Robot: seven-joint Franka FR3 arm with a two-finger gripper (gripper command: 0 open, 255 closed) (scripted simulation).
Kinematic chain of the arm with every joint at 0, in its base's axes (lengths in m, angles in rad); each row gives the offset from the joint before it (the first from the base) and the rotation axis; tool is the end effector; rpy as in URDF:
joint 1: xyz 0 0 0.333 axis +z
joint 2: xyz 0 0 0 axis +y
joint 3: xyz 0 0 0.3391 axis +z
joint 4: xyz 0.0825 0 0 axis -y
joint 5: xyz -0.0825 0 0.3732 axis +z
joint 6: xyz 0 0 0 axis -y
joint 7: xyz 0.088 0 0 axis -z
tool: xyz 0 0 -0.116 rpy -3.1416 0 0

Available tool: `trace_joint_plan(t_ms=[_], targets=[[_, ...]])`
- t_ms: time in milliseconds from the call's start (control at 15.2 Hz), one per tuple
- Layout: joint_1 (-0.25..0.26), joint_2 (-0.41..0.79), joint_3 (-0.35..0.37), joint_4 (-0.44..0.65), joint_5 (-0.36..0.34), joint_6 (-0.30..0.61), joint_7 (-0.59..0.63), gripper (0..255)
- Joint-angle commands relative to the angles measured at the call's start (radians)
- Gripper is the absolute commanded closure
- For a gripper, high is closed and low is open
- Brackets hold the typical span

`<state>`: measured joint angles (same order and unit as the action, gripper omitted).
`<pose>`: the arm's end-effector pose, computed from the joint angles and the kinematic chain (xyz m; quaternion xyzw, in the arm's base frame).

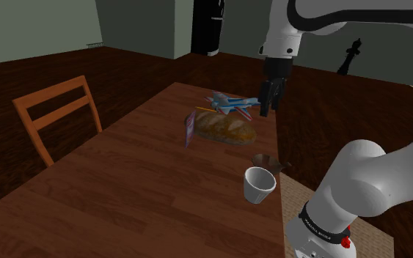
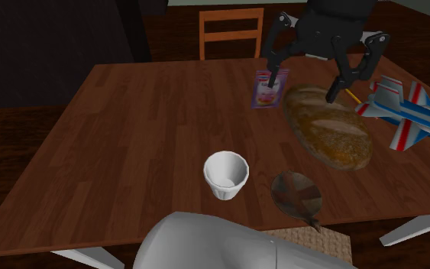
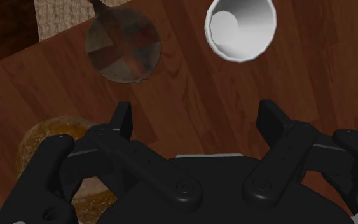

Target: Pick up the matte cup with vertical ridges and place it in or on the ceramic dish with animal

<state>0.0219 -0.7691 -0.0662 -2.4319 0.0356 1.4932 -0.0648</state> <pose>0.2698 -0.0127 0.5525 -0.9953 -0.0213 0.0833 0.0445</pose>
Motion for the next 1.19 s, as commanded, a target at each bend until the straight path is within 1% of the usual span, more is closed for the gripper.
trace_joint_plan(t_ms=[0, 396, 792, 858, 1122], targets=[[0.000, 0.000, 0.000, 0.000, 0.000, 0.000, 0.000, 0], [0.025, -0.123, 0.009, -0.252, 0.037, 0.141, -0.025, 0], [0.064, -0.226, 0.024, -0.485, 0.085, 0.285, -0.050, 0], [0.065, -0.227, 0.024, -0.487, 0.085, 0.286, -0.050, 0], [0.071, -0.225, 0.030, -0.540, 0.094, 0.342, -0.050, 0]])
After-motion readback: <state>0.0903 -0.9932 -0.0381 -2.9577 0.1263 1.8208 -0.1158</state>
